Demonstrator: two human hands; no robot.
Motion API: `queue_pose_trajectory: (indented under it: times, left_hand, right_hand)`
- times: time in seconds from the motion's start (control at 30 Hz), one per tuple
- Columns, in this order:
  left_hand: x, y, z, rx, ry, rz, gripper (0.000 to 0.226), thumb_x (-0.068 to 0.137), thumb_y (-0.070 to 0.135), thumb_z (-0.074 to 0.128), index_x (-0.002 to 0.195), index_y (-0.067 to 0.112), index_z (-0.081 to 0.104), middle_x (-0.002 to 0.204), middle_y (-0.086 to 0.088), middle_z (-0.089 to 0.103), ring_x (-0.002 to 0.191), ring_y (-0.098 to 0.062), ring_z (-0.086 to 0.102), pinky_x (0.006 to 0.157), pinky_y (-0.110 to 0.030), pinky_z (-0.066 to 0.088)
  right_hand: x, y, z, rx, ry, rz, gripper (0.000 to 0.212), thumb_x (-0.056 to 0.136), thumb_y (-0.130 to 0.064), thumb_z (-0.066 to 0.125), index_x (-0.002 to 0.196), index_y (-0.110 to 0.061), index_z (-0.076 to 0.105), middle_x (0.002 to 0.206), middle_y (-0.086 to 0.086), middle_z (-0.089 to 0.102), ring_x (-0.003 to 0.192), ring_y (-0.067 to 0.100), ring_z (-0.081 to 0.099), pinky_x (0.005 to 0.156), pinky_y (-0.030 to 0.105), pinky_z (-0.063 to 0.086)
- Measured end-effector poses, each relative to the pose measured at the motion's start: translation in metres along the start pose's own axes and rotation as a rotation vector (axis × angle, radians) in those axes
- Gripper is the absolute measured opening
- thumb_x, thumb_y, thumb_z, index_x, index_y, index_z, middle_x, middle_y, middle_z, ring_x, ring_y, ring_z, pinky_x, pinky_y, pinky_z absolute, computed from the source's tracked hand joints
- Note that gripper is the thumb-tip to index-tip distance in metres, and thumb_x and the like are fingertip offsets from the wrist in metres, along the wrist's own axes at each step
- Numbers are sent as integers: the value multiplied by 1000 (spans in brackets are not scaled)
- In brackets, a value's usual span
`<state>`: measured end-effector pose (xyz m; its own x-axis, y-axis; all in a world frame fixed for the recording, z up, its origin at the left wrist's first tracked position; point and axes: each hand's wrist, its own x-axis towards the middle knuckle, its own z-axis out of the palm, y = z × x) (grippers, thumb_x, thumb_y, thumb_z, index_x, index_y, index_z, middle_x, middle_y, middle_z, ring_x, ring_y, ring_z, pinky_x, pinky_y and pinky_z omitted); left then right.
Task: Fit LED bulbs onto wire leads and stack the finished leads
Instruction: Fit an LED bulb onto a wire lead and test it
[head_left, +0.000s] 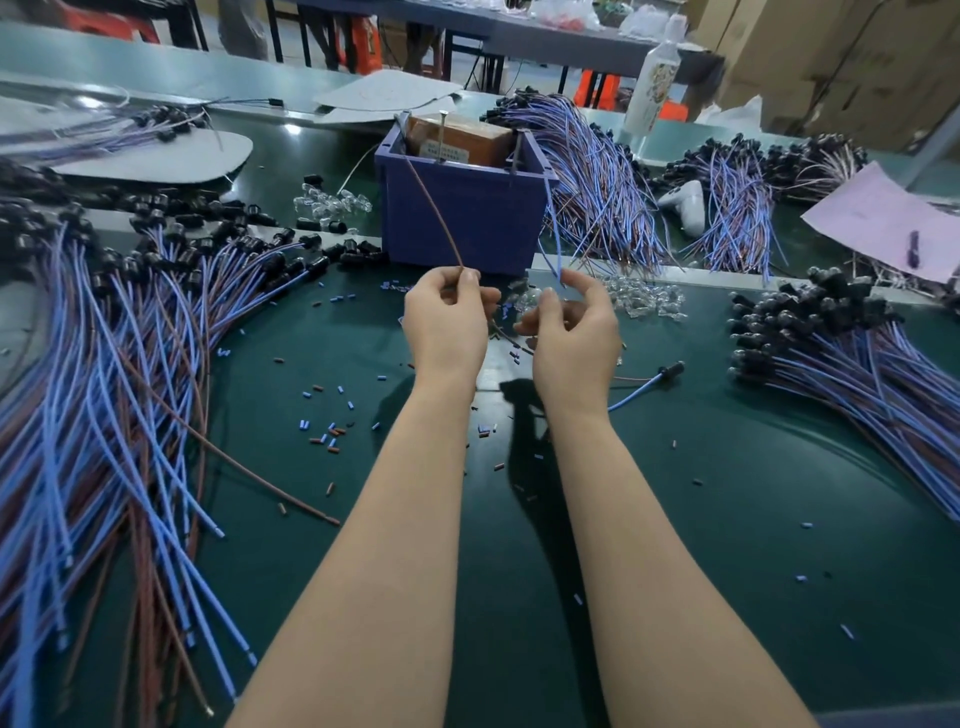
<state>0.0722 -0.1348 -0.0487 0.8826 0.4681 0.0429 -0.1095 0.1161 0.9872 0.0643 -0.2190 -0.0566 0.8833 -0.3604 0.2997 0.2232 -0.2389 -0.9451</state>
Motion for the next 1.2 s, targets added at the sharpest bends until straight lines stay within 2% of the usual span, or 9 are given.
queue_pose_trajectory:
  times: [0.13,0.23,0.4,0.53,0.67,0.77,0.97,1.2]
  left_hand:
    - [2,-1,-1,15,-19,-8,15,97,11,47,96,7,61,69,4,64,59,-2,59,65,-18,50]
    - [2,-1,-1,22,-64,-34,21,97,7,43,107,5,61,73,5,63,64,-4,56,62,-14,48]
    - [1,-2,0,85,-101,50,26,98,7,42,121,8,53,78,6,64,69,-3,58,73,-21,48]
    - [2,-3,-1,77,-78,89,30,97,6,42,125,13,50,77,6,65,66,-3,58,68,-17,49]
    - [3,-3,0,74,-100,81,36,97,5,42,133,13,48,82,3,65,70,-3,59,59,-9,49]
    - [3,-3,0,64,-109,77,37,97,4,42,133,11,48,82,2,64,70,-4,59,58,-8,48]
    - [3,-2,0,71,-127,60,37,98,6,42,134,13,48,83,2,64,73,-5,59,63,-14,49]
    - [3,-2,1,104,-130,57,30,97,6,44,126,9,53,85,1,66,73,-7,60,69,-22,49]
  right_hand:
    - [1,2,3,-58,-12,-38,26,97,-17,50,122,-14,54,74,1,65,69,14,62,75,31,50]
    - [1,1,5,-43,-14,-43,26,97,-16,50,122,-14,55,74,-1,64,74,20,65,79,38,52]
    - [0,0,9,-61,-23,-49,26,96,-16,51,121,-16,57,74,-2,65,75,18,66,84,40,51]
    - [-1,0,13,-38,-38,-21,27,96,-14,51,122,-16,57,74,0,65,76,20,66,85,44,51]
    - [-3,-1,15,-11,-67,-11,28,95,-11,51,122,-14,59,78,5,67,71,16,65,81,42,54]
    - [-3,-1,15,-18,-77,-13,28,94,-9,51,121,-14,60,86,12,69,76,22,66,81,42,54]
    - [-4,-2,13,-17,-99,-17,30,95,-10,50,123,-13,60,89,13,70,74,18,67,79,37,57]
    - [-3,-3,13,-18,-117,-27,29,96,-9,50,123,-12,59,87,14,69,74,19,66,77,39,57]
